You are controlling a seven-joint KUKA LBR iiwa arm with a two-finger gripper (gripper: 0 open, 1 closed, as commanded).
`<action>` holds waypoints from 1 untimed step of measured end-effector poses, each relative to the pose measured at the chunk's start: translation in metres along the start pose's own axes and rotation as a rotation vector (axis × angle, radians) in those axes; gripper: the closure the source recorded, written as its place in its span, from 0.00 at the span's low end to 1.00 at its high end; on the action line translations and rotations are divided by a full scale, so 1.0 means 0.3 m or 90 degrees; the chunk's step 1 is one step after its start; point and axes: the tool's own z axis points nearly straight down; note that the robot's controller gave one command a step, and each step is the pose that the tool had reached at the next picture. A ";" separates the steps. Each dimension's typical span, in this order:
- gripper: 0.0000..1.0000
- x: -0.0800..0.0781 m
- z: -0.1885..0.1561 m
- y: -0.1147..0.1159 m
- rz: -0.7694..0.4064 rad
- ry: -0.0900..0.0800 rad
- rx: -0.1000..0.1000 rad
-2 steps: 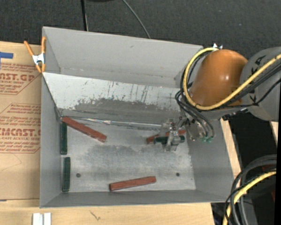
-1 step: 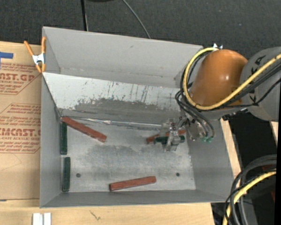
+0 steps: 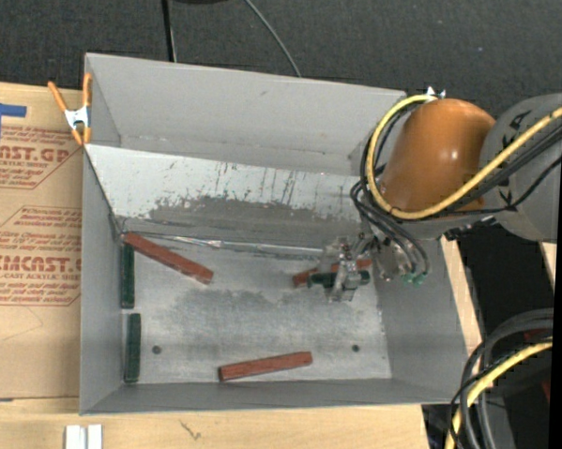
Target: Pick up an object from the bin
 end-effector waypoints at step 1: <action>1.00 0.000 0.000 0.000 0.000 0.000 0.000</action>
Offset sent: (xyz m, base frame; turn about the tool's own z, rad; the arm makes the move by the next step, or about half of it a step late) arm 0.0000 0.0000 0.0000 0.0000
